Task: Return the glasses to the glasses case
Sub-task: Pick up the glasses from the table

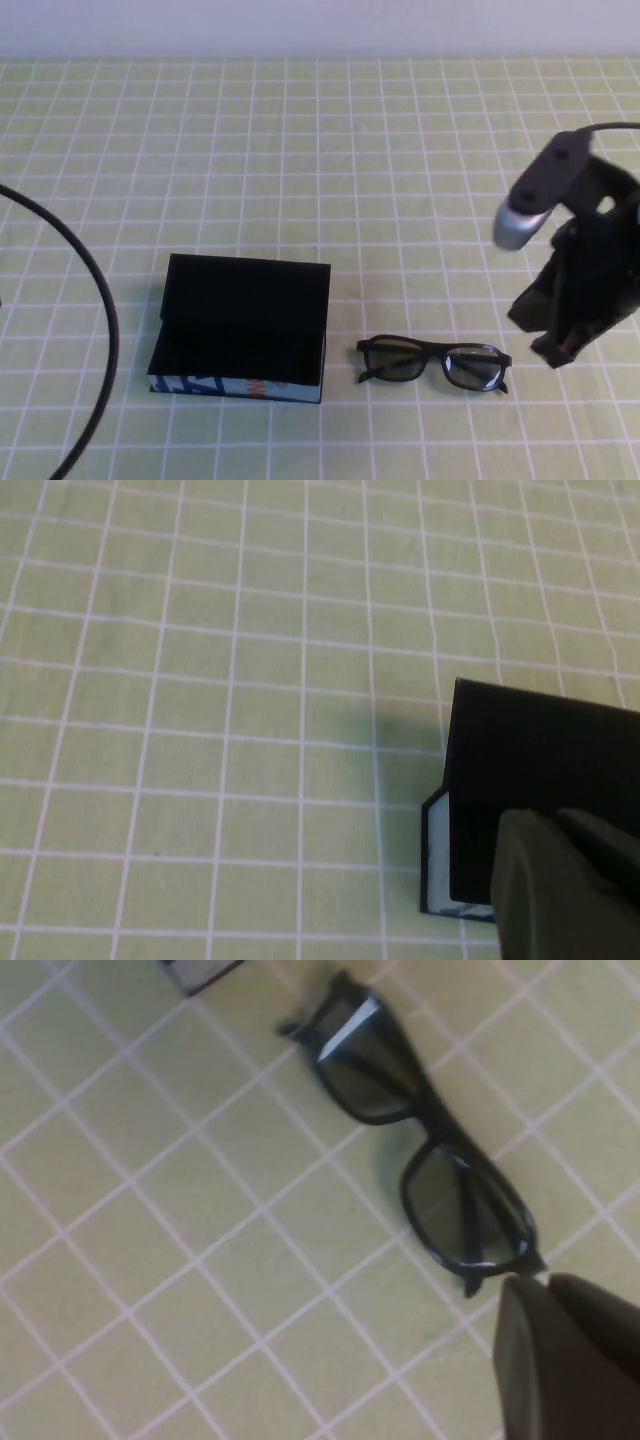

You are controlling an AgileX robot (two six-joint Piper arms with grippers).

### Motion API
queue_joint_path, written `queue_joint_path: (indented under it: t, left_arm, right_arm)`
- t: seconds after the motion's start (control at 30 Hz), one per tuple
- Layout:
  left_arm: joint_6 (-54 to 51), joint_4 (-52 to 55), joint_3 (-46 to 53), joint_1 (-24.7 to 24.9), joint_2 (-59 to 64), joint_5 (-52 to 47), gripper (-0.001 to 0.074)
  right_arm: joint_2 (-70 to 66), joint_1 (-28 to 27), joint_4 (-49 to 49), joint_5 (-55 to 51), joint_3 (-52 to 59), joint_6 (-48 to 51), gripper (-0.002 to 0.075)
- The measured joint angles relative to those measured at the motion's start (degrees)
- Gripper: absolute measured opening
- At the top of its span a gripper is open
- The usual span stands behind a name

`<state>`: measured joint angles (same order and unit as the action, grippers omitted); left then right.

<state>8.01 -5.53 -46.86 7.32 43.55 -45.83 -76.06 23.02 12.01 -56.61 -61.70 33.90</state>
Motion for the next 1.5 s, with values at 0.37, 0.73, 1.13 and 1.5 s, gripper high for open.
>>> queue_joint_path:
  t: [0.37, 0.73, 1.13, 1.5]
  left_arm:
    - [0.00, -0.33, 0.00, 0.00, 0.89, -3.51, -0.0003]
    - [0.00, -0.33, 0.00, 0.00, 0.89, -4.68, -0.0003]
    - [0.00, -0.33, 0.00, 0.00, 0.89, -4.68, -0.0003]
    - [0.00, -0.33, 0.00, 0.00, 0.89, -4.68, -0.0003]
  right_arm:
    - [-17.77, 10.70, -9.15, -6.37, -11.81, 4.18, 0.0143]
    - [-28.00, 10.68, -10.23, -1.77, -14.89, 9.21, 0.0404]
    - [-32.01, 10.68, -10.36, 0.33, -14.89, 9.96, 0.0243]
    - [-32.00, 10.68, -9.54, -1.26, -15.35, 10.18, 0.0015]
